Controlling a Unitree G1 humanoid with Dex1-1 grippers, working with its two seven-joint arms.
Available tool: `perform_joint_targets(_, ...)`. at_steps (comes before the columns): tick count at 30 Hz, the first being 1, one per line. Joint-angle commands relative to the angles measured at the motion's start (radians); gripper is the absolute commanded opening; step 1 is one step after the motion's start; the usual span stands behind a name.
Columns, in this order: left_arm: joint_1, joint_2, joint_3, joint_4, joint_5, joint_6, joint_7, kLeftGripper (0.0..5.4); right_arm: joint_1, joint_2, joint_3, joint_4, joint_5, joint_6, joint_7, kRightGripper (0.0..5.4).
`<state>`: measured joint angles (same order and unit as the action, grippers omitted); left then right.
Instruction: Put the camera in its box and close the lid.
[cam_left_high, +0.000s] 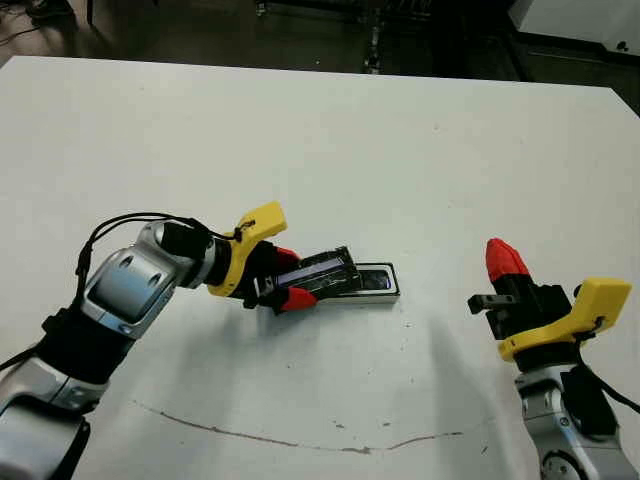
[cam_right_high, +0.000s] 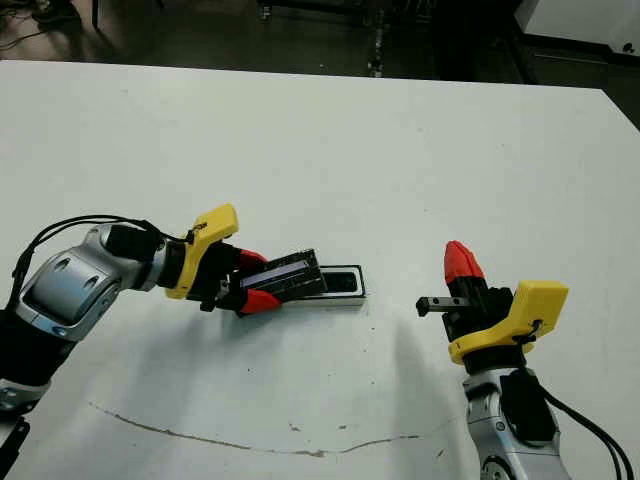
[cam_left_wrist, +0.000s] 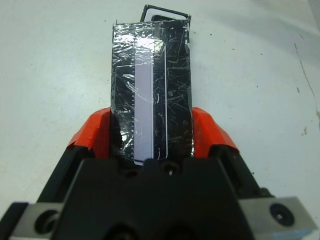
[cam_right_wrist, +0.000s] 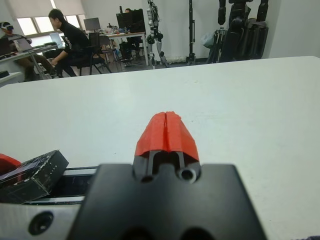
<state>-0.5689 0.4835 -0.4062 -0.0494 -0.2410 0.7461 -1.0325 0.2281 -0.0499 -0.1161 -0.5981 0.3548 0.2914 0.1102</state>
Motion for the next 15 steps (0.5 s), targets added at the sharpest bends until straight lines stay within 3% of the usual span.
perform_joint_targets(1,0.026,-0.018,-0.056,-0.029,-0.005,0.007,-0.019,3.17,0.008,-0.013,-0.008,-0.010,0.004,0.023,-0.011,0.00)
perform_joint_targets(6,0.018,-0.025,-0.088,-0.050,0.020,-0.010,-0.019,3.17,0.005,-0.013,-0.010,-0.011,0.009,0.027,-0.009,0.00)
perform_joint_targets(15,-0.019,-0.053,-0.184,-0.050,0.130,-0.071,-0.005,3.17,-0.001,-0.016,-0.012,-0.008,0.011,0.029,-0.007,0.00)
